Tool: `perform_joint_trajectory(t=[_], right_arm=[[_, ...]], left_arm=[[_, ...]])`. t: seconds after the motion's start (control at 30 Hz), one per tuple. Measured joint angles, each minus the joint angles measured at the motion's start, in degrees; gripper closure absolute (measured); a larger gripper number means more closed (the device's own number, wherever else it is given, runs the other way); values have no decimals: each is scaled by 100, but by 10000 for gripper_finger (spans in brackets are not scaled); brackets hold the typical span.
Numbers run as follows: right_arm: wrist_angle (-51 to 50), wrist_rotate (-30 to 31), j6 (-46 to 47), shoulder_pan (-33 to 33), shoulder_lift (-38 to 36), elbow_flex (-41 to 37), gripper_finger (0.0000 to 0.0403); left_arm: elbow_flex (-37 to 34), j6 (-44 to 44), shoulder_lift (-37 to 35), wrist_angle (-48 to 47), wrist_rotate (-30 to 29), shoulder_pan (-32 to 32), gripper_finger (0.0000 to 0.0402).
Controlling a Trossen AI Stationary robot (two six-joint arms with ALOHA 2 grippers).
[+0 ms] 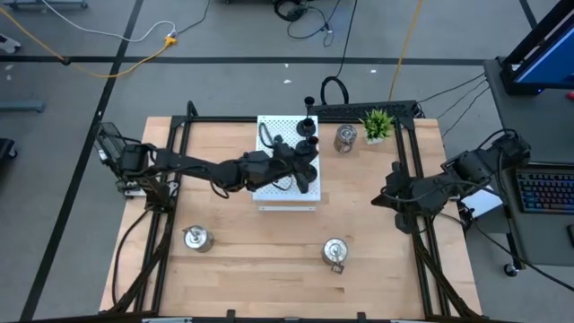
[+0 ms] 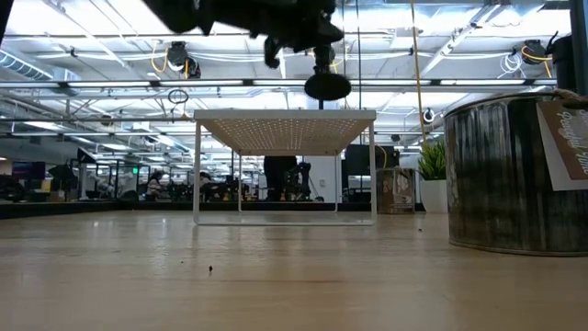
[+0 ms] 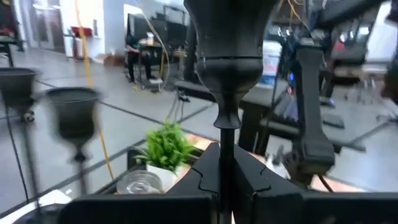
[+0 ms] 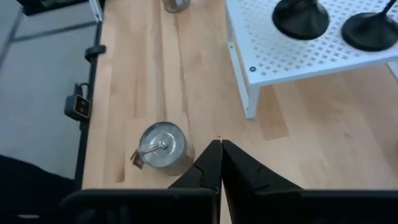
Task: Pick & Place candle stick holders
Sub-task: Put the black candle holder on the shelf aligned with the other black candle holder
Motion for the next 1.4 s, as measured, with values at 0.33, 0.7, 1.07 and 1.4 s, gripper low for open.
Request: perform_joint_trajectory(t=[0.33, 0.7, 1.07, 1.4], right_arm=[[1181, -31, -6, 0, -697, -1122, 402], [1444, -50, -76, 0, -800, -1249, 401], [1455, -32, -374, -186, -800, -1249, 402], [1465, -34, -430, -254, -800, -1249, 402]], left_arm=[[-580, 75, 27, 935, -165, 95, 392], [-582, 64, 409, 1139, -366, 67, 392], [-582, 61, 457, 1295, -364, -34, 392], [-578, 60, 470, 1262, -459, -36, 392]])
